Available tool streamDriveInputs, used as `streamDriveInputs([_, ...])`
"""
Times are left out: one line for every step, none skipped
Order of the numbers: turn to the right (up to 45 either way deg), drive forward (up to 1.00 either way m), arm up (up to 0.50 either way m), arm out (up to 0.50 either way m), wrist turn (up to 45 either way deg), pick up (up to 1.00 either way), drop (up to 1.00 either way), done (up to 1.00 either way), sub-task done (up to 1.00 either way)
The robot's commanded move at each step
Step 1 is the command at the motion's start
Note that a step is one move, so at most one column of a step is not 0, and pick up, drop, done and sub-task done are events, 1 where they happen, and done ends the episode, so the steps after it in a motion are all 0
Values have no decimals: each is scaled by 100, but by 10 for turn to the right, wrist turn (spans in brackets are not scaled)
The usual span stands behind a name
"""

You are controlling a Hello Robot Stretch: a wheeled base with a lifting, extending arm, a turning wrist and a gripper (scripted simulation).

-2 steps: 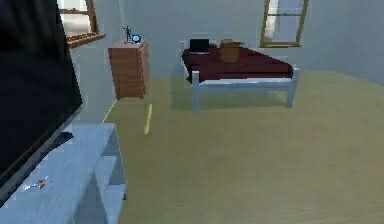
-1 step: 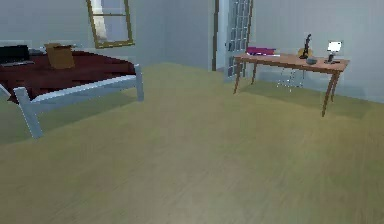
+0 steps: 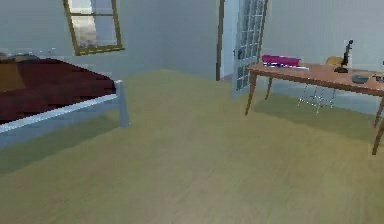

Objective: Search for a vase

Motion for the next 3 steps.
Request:
streamDriveInputs([0,100,0,0,0,0,0,0,0])
streamDriveInputs([0,100,0,0,0,0,0,0,0])
streamDriveInputs([0,100,0,0,0,0,0,0,0])
